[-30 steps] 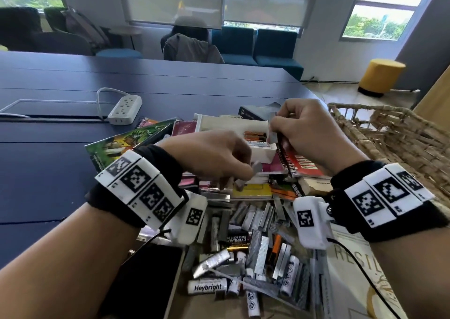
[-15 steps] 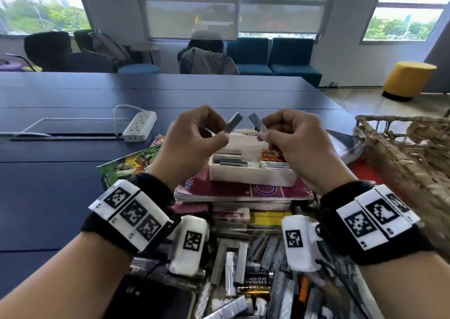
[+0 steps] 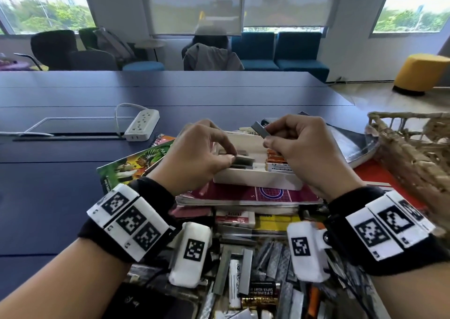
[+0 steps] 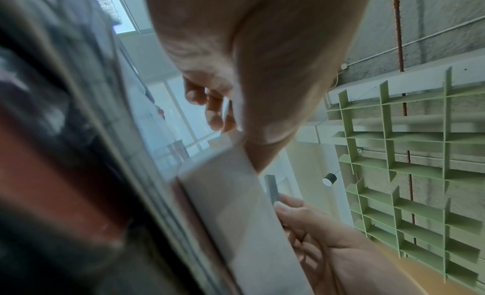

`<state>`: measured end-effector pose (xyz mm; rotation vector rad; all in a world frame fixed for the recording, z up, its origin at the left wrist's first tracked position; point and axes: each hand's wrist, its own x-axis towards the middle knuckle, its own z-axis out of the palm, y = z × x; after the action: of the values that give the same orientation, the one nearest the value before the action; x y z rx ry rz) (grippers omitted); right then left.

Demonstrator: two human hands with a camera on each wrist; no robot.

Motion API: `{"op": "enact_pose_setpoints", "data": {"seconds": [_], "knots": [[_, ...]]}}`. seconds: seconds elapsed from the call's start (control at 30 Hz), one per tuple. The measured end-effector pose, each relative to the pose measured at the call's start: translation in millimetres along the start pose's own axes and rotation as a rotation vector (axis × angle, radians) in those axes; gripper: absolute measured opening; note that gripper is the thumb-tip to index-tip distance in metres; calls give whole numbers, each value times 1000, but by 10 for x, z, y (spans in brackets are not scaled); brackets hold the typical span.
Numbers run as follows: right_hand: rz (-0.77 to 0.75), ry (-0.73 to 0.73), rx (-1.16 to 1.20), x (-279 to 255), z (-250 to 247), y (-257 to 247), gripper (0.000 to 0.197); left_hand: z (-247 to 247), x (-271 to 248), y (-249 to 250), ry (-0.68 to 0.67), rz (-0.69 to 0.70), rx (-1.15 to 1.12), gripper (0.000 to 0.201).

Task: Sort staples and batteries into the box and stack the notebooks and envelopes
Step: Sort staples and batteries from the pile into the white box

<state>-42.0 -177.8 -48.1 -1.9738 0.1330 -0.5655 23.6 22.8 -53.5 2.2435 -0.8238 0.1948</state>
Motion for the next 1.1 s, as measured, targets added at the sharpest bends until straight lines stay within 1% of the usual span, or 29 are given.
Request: {"op": "enact_pose_setpoints", "data": {"seconds": [0.23,0.47,0.6,0.8,0.97,1.1], "knots": [[-21,-50,-40,-7,3,16,15,-11,-9,47,0,5,61,8],[-60,-100,-104,7,16,48,15,-27,-25,71,-47,12,77,13],[-82,-102,-143,19,22,93,15,-34,-26,104,-28,25,183,12],[-96,-121,-189,36,30,128,15,-30,-27,104,-16,32,180,16],[-121,-163,-284,6,35,87,11,-33,-18,106,-14,39,212,7],[-132,-182,-291,11,27,90,9,-29,-11,105,-28,46,205,9]]}}
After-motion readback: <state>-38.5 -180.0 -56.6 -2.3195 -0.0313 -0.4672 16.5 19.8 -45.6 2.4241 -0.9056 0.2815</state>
